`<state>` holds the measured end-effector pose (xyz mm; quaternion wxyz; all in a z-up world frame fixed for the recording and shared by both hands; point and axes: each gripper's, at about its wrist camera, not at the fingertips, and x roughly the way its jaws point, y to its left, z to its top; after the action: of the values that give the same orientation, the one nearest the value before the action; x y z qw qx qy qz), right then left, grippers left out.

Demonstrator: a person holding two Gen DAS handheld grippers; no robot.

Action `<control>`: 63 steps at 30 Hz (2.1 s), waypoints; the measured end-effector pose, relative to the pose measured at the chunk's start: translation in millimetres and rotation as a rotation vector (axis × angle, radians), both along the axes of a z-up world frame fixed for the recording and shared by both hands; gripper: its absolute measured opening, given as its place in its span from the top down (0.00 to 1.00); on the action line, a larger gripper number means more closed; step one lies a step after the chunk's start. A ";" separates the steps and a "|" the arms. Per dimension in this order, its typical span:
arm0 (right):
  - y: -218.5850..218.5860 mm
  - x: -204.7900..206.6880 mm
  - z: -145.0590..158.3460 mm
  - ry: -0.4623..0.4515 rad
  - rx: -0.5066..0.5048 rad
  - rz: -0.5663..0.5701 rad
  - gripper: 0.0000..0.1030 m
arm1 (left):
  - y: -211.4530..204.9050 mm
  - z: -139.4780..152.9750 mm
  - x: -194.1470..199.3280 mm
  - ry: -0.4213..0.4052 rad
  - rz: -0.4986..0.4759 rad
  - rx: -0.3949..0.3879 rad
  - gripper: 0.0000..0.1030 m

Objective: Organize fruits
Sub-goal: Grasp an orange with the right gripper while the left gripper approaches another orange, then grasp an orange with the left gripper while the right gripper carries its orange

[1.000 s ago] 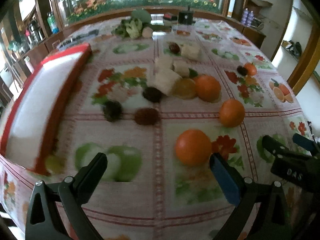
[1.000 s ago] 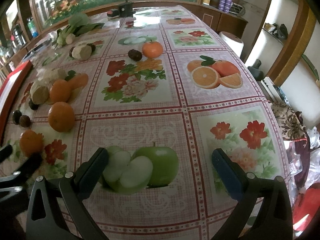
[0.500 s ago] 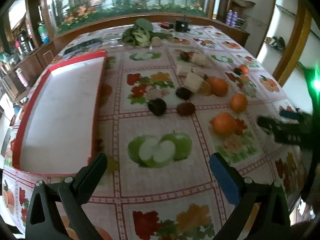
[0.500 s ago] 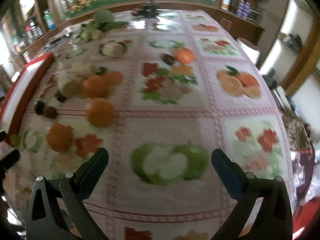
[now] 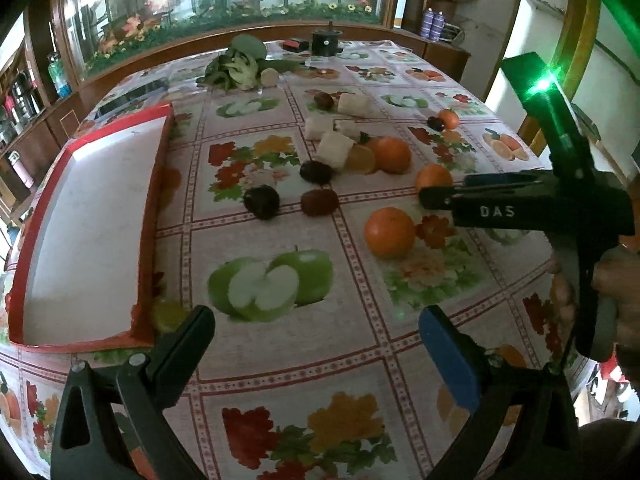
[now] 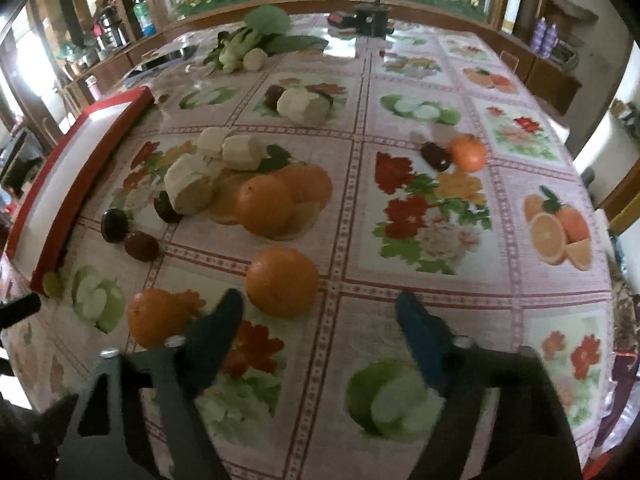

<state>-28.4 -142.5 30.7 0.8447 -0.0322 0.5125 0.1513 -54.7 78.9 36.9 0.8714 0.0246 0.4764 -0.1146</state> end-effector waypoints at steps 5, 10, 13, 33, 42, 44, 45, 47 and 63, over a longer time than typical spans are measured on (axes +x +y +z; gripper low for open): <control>9.6 -1.0 1.7 0.001 0.067 0.055 0.68 | -7.8 2.8 3.1 -0.002 0.003 0.001 0.00; 9.9 -1.8 2.4 -0.010 0.064 0.063 0.68 | -13.7 3.0 11.1 0.024 0.013 -0.059 0.00; 0.2 -7.8 8.0 -0.030 0.074 0.053 0.68 | -20.7 1.9 16.7 0.030 0.024 -0.077 0.00; -44.7 -27.1 8.5 -0.057 0.051 -0.001 0.68 | -42.8 -21.9 53.6 0.125 0.079 -0.216 0.63; -37.6 -32.9 9.2 -0.049 0.073 -0.003 0.68 | -33.7 -13.2 37.6 0.119 0.066 -0.240 0.63; -34.5 -35.3 9.0 -0.047 0.072 -0.005 0.68 | -31.7 -9.8 32.7 0.110 0.057 -0.239 0.63; -32.9 -36.6 8.6 -0.045 0.072 -0.007 0.68 | -30.6 -8.5 30.6 0.106 0.054 -0.240 0.63; -30.5 -38.8 7.5 -0.037 0.074 -0.014 0.68 | -28.6 -7.0 27.8 0.102 0.051 -0.234 0.63; 25.6 -66.4 9.6 -0.028 0.032 0.042 0.68 | -2.8 4.6 8.5 0.048 0.053 -0.218 0.63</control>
<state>-94.8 -116.8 40.4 0.8488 -0.0315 0.4974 0.1766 -46.2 76.1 41.5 0.8599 -0.0857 0.4825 -0.1430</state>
